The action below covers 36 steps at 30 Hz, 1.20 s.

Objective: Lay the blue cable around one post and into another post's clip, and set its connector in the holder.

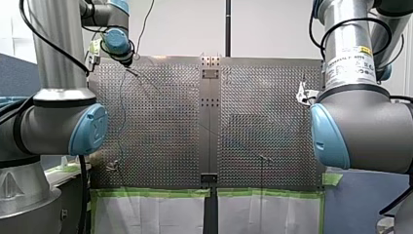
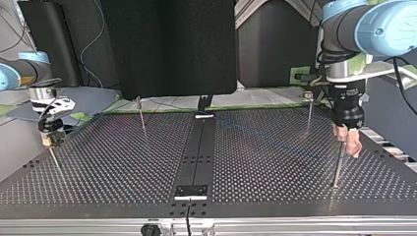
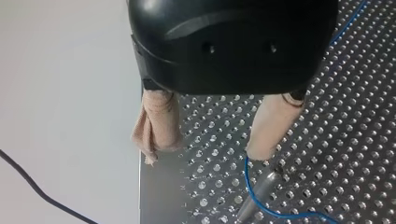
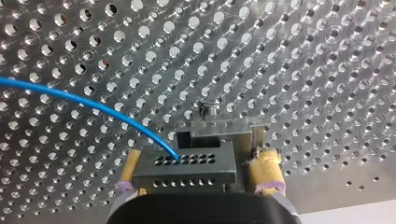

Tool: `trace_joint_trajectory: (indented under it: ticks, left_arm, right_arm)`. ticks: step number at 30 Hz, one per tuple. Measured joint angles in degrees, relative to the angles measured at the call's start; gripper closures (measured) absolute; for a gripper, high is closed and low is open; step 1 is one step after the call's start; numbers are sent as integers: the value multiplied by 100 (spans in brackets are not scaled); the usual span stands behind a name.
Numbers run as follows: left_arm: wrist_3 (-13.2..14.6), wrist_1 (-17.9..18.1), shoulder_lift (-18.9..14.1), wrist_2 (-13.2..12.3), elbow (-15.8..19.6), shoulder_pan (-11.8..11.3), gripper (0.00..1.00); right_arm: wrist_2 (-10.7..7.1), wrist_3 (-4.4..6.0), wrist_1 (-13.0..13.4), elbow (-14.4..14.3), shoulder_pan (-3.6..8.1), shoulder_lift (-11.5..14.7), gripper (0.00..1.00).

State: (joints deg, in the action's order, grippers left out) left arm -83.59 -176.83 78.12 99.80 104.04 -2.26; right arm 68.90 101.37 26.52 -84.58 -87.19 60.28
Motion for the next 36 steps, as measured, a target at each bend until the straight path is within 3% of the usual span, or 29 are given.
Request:
trace_joint_trajectory:
  ticks: [36]
  left_arm:
    - [1926,-1,-6,76,9,44,0]
  right_arm:
    - [0,0,0,0,0,0,0]
